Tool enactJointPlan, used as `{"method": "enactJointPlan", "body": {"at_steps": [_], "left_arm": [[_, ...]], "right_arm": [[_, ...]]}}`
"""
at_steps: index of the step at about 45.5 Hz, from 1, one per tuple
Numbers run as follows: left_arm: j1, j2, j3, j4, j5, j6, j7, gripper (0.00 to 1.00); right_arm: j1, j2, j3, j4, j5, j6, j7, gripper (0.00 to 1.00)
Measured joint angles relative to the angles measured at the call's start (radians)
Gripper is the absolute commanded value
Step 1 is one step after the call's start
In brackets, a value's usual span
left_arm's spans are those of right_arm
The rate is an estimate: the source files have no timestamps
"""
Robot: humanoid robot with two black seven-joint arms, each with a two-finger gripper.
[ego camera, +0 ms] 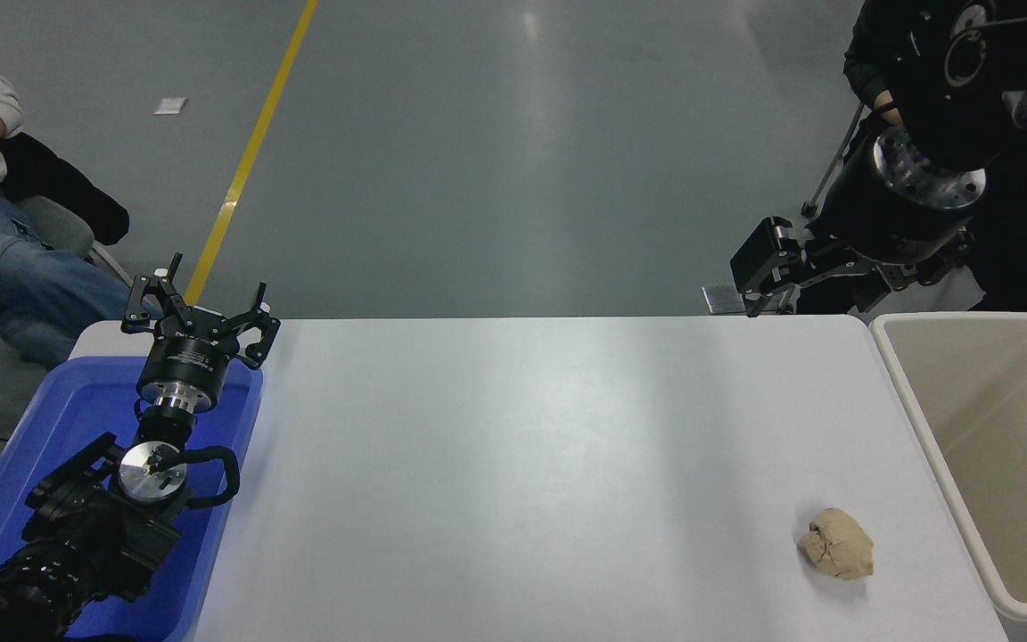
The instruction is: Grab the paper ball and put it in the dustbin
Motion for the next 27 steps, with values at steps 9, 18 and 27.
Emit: {"method": "enactJointPlan", "body": {"at_steps": [9, 18, 27], "left_arm": [[0.0, 0.0, 0.0, 0.0, 0.0, 0.0, 0.0, 0.99], [0.0, 0.0, 0.0, 0.0, 0.0, 0.0, 0.0, 0.99], [0.0, 0.0, 0.0, 0.0, 0.0, 0.0, 0.0, 0.99]], "right_arm": [[-0.006, 0.002, 0.0, -0.001, 0.0, 0.0, 0.0, 1.0], [-0.015, 0.003, 0.002, -0.003, 0.0, 0.0, 0.0, 1.0], [-0.02, 0.004, 0.007, -0.018, -0.001, 0.0, 0.0, 1.0]]}}
